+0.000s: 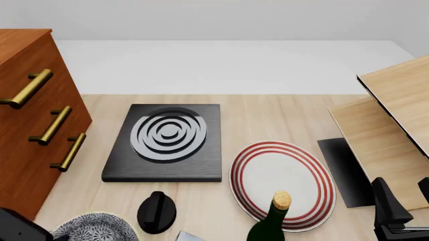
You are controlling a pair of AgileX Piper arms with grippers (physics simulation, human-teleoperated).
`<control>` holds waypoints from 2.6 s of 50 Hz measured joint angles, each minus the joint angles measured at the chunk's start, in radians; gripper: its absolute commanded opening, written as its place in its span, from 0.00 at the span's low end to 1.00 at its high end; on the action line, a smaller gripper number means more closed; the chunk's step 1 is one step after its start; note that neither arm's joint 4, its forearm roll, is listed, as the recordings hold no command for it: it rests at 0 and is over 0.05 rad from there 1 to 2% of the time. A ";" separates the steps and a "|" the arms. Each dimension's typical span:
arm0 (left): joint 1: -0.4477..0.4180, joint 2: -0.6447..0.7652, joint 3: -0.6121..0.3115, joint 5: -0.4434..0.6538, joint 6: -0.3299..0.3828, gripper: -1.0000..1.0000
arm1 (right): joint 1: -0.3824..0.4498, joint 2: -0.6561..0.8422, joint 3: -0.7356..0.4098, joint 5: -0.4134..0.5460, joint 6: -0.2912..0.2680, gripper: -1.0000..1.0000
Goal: Pick up the akita bowl and put it on the plate.
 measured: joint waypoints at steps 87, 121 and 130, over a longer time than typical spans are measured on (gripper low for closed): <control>-0.029 0.366 -0.679 -0.351 -0.180 0.00 | 0.000 0.000 0.000 0.000 0.000 1.00; -0.275 0.630 -0.499 -0.812 -0.509 0.00 | 0.000 0.000 0.000 0.000 0.000 1.00; -0.328 0.684 -0.490 -0.866 -0.555 0.00 | 0.000 0.000 0.000 0.000 0.000 1.00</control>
